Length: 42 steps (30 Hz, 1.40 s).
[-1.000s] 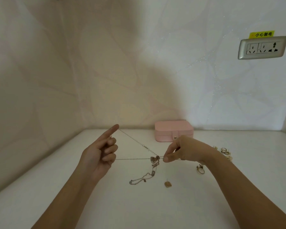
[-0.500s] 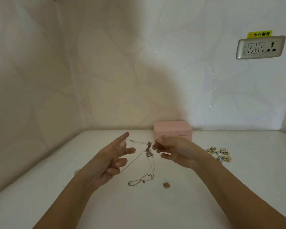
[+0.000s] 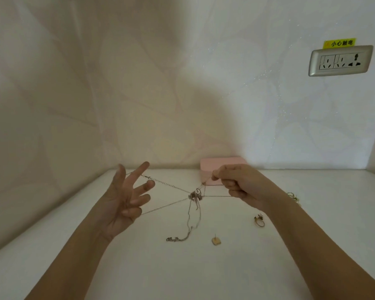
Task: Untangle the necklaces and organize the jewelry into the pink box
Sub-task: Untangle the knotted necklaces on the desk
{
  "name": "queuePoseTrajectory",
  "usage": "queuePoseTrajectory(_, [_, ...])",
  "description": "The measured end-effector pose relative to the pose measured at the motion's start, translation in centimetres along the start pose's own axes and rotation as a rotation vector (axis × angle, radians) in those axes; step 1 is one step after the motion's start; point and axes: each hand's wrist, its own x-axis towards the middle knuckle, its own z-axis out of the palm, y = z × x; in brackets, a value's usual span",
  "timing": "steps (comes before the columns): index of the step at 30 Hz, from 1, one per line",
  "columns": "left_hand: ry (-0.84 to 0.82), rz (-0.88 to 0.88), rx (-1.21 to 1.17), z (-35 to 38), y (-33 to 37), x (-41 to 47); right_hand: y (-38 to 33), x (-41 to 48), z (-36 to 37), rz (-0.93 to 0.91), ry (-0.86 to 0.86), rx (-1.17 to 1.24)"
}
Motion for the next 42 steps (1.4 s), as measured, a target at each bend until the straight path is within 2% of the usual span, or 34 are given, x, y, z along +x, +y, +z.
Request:
queuePoseTrajectory(3, [0.002, 0.001, 0.026, -0.4, 0.4, -0.2, -0.4, -0.5, -0.4, -0.119, -0.079, -0.408])
queuePoseTrajectory(5, [-0.004, -0.011, 0.039, -0.5, 0.4, -0.2, -0.3, -0.7, -0.4, -0.12, -0.154, -0.545])
queuePoseTrajectory(7, [-0.017, -0.025, 0.047, -0.5, 0.4, -0.3, -0.2, -0.8, -0.2, -0.103, -0.203, -0.572])
queuePoseTrajectory(12, [-0.03, -0.05, 0.042, -0.8, 0.8, -0.4, 0.7, -0.2, 0.3, -0.147, -0.176, -0.676])
queuePoseTrajectory(18, [0.028, -0.128, 0.085, -0.7, -0.8, 0.0, 1.7, 0.6, 0.6, -0.07, -0.042, -0.638])
queuePoseTrajectory(23, [0.146, -0.186, 0.235, 0.6, -3.6, 0.7, 3.4, 1.6, -0.6, 0.006, 0.071, -0.884])
queuePoseTrajectory(27, [0.142, -0.226, 0.291, 1.1, -4.6, 0.9, 4.9, 2.2, -1.0, 0.06, 0.075, -1.03])
queuePoseTrajectory(33, [0.138, -0.243, 0.312, 1.6, -5.0, 1.0, 5.3, 2.4, -0.4, 0.056, 0.073, -1.143])
queuePoseTrajectory(36, [0.128, -0.245, 0.341, 2.0, -4.9, 0.8, 4.8, 2.0, 0.7, -0.164, 0.046, -1.069])
queuePoseTrajectory(39, [0.106, -0.222, 0.357, 2.6, -4.5, 0.6, 4.3, 1.5, 2.6, -0.282, -0.117, -0.88])
queuePoseTrajectory(42, [0.056, -0.167, 0.337, 3.2, -3.6, 0.4, 4.6, 1.5, 4.3, -0.287, -0.257, -0.917])
